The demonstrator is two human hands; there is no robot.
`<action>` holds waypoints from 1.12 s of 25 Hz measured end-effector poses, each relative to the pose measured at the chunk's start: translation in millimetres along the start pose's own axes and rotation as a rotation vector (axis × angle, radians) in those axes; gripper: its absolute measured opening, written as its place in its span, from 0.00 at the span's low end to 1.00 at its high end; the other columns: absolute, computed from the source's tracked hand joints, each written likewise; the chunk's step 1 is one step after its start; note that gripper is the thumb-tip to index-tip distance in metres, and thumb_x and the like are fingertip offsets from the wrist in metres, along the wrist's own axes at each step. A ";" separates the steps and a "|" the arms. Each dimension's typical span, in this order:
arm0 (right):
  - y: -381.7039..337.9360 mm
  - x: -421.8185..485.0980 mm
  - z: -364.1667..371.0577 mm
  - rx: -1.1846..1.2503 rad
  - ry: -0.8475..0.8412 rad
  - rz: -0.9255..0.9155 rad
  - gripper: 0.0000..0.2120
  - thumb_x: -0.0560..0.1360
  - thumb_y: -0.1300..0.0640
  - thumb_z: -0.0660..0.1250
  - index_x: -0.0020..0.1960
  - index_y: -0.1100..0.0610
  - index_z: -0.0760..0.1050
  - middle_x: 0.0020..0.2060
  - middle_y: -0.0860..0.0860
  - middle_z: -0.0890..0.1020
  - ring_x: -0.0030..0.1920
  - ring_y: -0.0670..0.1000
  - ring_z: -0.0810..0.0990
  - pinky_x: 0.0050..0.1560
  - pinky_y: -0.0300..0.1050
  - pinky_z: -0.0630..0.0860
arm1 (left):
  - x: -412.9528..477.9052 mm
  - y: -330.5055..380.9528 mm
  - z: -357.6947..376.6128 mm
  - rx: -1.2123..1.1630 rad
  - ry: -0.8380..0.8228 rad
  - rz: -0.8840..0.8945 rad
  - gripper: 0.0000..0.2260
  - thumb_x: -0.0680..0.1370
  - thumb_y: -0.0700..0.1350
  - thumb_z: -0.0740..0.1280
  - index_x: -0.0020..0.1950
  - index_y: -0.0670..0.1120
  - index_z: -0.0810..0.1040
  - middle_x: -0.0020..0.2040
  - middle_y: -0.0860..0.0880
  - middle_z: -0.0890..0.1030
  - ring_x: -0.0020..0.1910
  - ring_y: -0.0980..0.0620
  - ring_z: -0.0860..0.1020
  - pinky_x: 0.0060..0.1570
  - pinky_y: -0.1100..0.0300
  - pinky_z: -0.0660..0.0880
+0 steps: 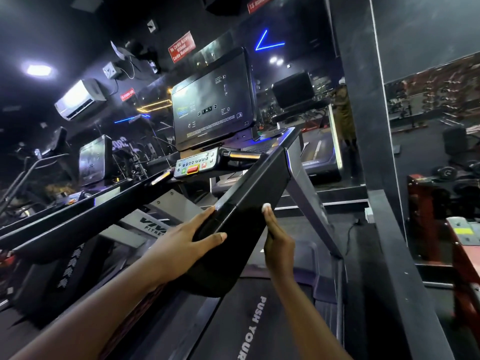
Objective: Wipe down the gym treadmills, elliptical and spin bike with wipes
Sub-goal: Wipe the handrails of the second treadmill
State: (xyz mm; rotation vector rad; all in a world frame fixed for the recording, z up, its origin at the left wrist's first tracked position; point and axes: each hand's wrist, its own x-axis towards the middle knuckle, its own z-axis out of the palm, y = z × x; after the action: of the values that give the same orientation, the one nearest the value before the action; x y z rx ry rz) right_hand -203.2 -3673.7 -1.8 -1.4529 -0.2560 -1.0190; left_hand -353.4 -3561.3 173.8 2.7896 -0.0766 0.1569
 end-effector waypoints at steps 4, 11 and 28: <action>-34.9 -7.8 -7.9 0.131 -0.023 0.011 0.20 0.74 0.68 0.62 0.66 0.63 0.70 0.64 0.53 0.73 0.65 0.40 0.69 0.66 0.39 0.67 | -1.3 -0.4 1.6 0.020 0.007 -0.012 0.28 0.75 0.62 0.60 0.72 0.68 0.53 0.63 0.53 0.73 0.55 0.52 0.76 0.58 0.55 0.74; -49.4 -4.9 -6.5 0.175 -0.175 -0.261 0.27 0.69 0.72 0.64 0.67 0.62 0.69 0.67 0.54 0.70 0.68 0.47 0.69 0.68 0.43 0.66 | -0.9 1.1 1.4 0.063 0.020 -0.017 0.28 0.74 0.63 0.59 0.73 0.68 0.53 0.67 0.52 0.72 0.58 0.52 0.75 0.58 0.58 0.73; -73.1 43.2 -26.6 -0.006 -0.512 -0.599 0.18 0.74 0.68 0.65 0.63 0.61 0.75 0.62 0.53 0.76 0.65 0.48 0.72 0.67 0.42 0.67 | 3.3 -2.7 -2.7 -0.055 -0.078 0.030 0.22 0.72 0.66 0.62 0.61 0.76 0.53 0.58 0.58 0.74 0.52 0.58 0.76 0.56 0.62 0.73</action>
State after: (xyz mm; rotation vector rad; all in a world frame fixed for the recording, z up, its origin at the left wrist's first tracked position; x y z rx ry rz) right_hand -240.1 -3701.0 74.4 -1.6671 -1.1094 -1.0905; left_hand -350.2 -3558.0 175.9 2.7402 -0.1404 0.0520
